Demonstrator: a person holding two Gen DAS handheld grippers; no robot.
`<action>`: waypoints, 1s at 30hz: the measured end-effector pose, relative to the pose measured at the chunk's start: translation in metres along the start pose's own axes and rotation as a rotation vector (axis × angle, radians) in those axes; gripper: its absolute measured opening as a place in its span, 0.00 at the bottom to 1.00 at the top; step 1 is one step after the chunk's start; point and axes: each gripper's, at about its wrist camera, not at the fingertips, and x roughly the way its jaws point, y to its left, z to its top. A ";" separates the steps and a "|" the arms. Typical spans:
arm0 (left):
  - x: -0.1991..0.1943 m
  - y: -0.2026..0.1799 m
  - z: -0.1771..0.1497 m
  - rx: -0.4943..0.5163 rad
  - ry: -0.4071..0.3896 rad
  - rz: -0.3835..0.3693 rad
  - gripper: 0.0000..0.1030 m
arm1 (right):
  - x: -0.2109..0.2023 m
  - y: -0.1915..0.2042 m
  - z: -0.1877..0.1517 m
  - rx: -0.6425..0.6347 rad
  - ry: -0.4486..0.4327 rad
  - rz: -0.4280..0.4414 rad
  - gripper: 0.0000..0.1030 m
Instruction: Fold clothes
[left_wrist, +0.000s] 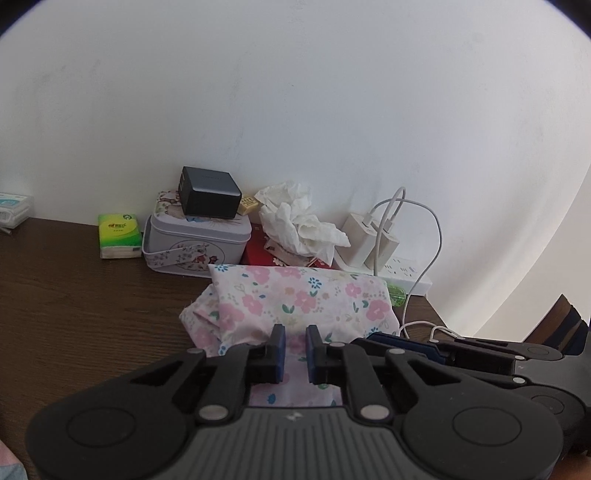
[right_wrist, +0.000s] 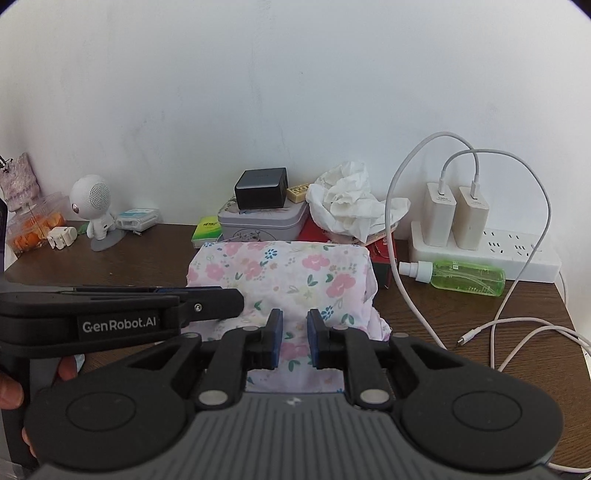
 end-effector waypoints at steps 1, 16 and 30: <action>-0.005 0.000 0.001 -0.007 -0.014 -0.012 0.10 | -0.003 -0.001 0.001 0.011 -0.007 0.008 0.15; -0.098 -0.032 -0.017 0.144 -0.158 0.097 0.91 | -0.080 0.011 -0.012 -0.028 -0.082 0.008 0.97; -0.193 -0.060 -0.102 0.197 -0.080 0.153 0.96 | -0.170 0.049 -0.092 -0.077 -0.036 -0.002 1.00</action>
